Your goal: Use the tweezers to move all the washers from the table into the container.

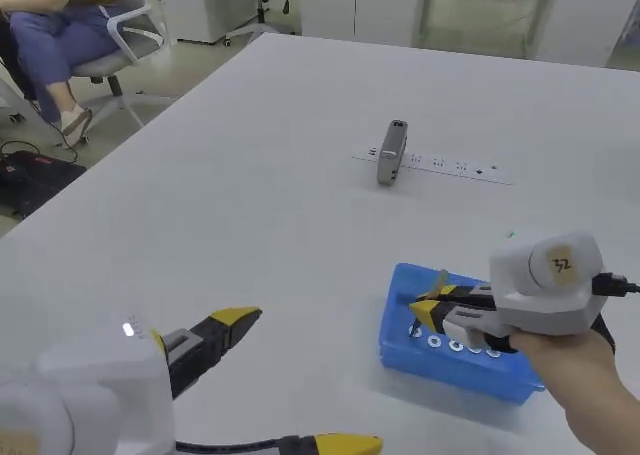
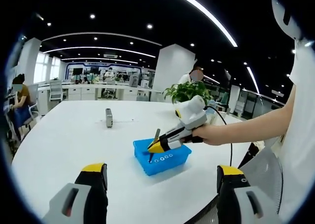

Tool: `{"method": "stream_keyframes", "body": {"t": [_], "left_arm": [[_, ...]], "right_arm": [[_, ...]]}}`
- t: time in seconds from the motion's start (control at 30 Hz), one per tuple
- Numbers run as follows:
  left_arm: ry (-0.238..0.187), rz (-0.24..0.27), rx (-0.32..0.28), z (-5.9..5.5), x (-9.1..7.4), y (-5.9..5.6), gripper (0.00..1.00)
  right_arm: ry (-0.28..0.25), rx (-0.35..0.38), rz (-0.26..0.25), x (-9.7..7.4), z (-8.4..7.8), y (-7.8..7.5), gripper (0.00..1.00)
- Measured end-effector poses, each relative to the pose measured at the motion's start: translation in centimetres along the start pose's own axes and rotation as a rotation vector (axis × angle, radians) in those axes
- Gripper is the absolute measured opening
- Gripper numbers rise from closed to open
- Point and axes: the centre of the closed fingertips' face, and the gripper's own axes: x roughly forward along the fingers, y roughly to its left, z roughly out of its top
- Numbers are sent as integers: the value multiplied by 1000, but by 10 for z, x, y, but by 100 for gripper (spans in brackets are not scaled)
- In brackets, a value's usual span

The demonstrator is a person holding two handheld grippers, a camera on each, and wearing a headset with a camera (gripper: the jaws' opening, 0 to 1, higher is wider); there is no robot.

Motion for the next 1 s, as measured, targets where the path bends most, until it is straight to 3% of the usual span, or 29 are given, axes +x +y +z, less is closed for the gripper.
{"method": "stream_keyframes", "body": {"t": [0.13, 0.37, 0.57, 0.67, 0.87, 1.0], "left_arm": [[2, -6, 3, 0, 1, -1, 94], [0, -18, 1, 1, 2, -1, 92], [4, -38, 4, 2, 5, -4, 87], [7, -47, 5, 2, 6, -6, 85], [16, -65, 28, 3, 10, -11, 77], [-23, -78, 15, 13, 10, -12, 66]], "right_arm": [[-12, 2, 5, -2, 1, 1, 4], [-107, 15, -21, -16, 18, -1, 4], [-216, 15, -53, -44, 37, 3, 4], [-251, 17, -50, -63, 38, 11, 3], [-262, -27, -41, -93, 32, 33, 3], [-259, -45, -5, -104, 27, 52, 3]]}}
